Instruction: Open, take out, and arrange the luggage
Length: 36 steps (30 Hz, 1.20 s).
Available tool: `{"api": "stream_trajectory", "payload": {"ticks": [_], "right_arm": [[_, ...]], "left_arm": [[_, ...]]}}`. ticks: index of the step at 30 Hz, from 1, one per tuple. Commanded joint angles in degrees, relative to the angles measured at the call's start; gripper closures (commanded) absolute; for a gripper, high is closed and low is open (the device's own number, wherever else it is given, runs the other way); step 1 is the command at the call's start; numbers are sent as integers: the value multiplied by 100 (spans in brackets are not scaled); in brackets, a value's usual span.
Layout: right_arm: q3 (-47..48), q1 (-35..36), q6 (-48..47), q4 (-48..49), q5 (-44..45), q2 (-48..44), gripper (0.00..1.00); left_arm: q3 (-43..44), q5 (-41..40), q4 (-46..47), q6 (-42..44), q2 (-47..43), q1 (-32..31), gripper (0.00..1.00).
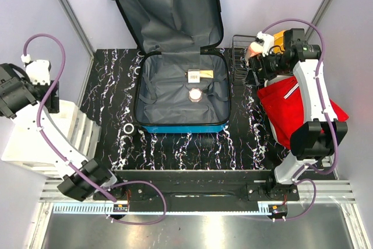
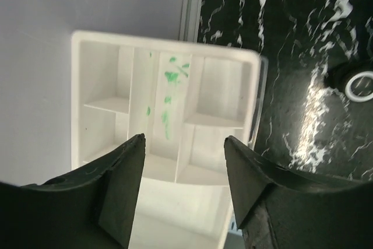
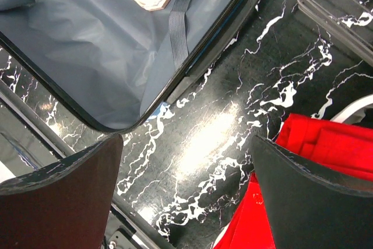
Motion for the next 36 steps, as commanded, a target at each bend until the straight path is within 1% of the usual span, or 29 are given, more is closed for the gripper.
{"api": "stream_trajectory", "payload": {"ticks": [1,5,7,10,15,16,18,19,22,23,25,26,28,30,32,33,35,36], "right_arm": [[410,67,128,-102,-139,56,1],[296,75,198,-58,-165,-5,1],[181,214,276,29,-183,-67,1],[67,251,356,144,-209,-137,1],[67,286,461,197,-200,-120,1],[67,286,505,214,-200,-111,1],[93,286,541,232,-183,-102,1],[102,295,584,267,-174,-102,1],[84,295,681,328,-156,-93,1],[76,304,716,355,-156,-102,1],[23,295,821,425,-165,-76,1],[5,312,839,460,-174,-84,1],[-38,312,892,522,-156,-76,2],[-56,330,919,592,-139,-49,2],[-65,330,980,636,-130,3,2],[-56,339,1015,697,-95,12,3],[-39,365,1155,759,1,91,4],[-21,374,1199,829,89,117,4]], "left_arm": [[-375,283,-755,861,97,335,40],[-902,292,-309,949,149,406,42],[-938,371,-176,923,298,406,44],[-947,555,-43,879,622,406,51],[-877,942,203,827,913,301,57],[-842,942,246,809,1001,275,60],[-658,1004,264,783,1116,169,65],[-579,1021,264,765,1247,117,70],[-245,1083,317,739,1519,-41,76],[-62,1109,404,721,1590,-199,80],[159,1153,475,616,1836,-488,82],[404,1162,588,537,1924,-586,84],[695,1171,668,387,2301,-866,84],[1073,1092,730,256,2687,-1017,84],[1423,952,739,185,2943,-1193,82],[1530,925,739,54,3118,-1220,70],[1784,864,792,-122,3216,-1237,54],[1856,820,800,-219,3243,-1237,41]]}}
